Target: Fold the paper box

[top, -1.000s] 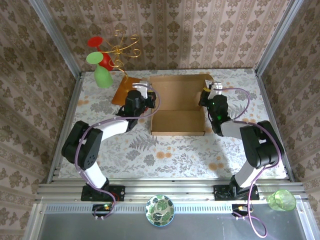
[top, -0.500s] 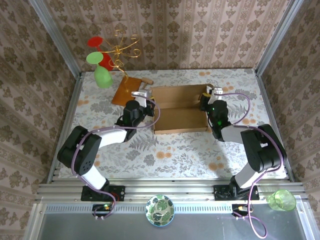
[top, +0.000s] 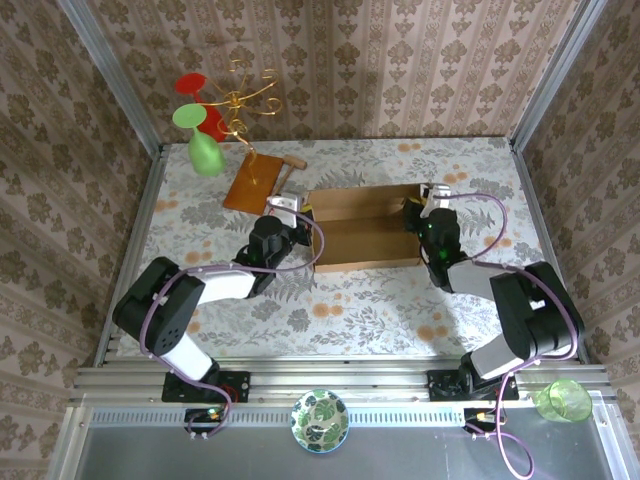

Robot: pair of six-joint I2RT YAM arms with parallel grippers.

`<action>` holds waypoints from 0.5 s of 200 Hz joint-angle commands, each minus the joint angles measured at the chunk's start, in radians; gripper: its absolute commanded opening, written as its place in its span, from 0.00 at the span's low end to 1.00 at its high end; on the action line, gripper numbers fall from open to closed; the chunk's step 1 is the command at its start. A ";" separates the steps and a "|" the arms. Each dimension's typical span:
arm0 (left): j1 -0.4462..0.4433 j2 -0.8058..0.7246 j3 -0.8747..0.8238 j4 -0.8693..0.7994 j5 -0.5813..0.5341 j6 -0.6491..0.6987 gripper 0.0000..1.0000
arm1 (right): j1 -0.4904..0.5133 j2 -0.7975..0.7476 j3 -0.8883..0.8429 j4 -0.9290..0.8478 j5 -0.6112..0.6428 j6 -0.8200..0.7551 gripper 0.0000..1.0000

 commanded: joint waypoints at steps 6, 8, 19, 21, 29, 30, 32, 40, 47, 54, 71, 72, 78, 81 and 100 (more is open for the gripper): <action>-0.025 -0.027 -0.035 0.003 -0.008 0.006 0.00 | 0.012 -0.077 -0.014 -0.078 0.033 0.029 0.31; -0.025 -0.027 -0.038 0.002 -0.009 0.004 0.00 | 0.012 -0.082 -0.014 -0.086 0.034 0.031 0.31; -0.034 -0.025 -0.048 0.005 -0.018 -0.002 0.00 | 0.012 -0.102 -0.012 -0.120 0.037 0.039 0.34; -0.034 -0.026 -0.049 0.006 -0.018 -0.004 0.00 | 0.013 -0.102 -0.012 -0.126 0.037 0.038 0.34; -0.039 -0.020 -0.054 0.011 -0.021 -0.011 0.00 | 0.012 -0.117 -0.010 -0.155 0.038 0.045 0.35; -0.039 -0.019 -0.053 0.012 -0.021 -0.012 0.00 | 0.012 -0.125 -0.010 -0.158 0.039 0.045 0.35; -0.041 -0.018 -0.055 0.013 -0.023 -0.013 0.00 | 0.012 -0.134 -0.009 -0.164 0.039 0.048 0.36; -0.047 -0.012 -0.059 0.016 -0.030 -0.019 0.00 | 0.012 -0.147 -0.007 -0.192 0.039 0.058 0.37; -0.053 -0.006 -0.061 0.023 -0.035 -0.025 0.00 | 0.012 -0.156 -0.005 -0.211 0.039 0.065 0.38; -0.055 -0.001 -0.064 0.027 -0.041 -0.033 0.00 | 0.012 -0.164 -0.005 -0.232 0.039 0.082 0.38; -0.063 0.009 -0.069 0.040 -0.057 -0.047 0.00 | 0.012 -0.187 -0.004 -0.282 0.032 0.123 0.43; -0.063 0.010 -0.070 0.040 -0.058 -0.048 0.00 | 0.012 -0.190 -0.004 -0.287 0.032 0.126 0.43; -0.066 0.011 -0.070 0.041 -0.064 -0.052 0.00 | 0.012 -0.202 -0.001 -0.308 0.030 0.142 0.45; -0.067 0.012 -0.070 0.040 -0.066 -0.053 0.00 | 0.012 -0.209 0.000 -0.319 0.027 0.146 0.46; -0.072 0.018 -0.067 0.033 -0.073 -0.058 0.00 | 0.012 -0.257 0.017 -0.423 0.033 0.191 0.53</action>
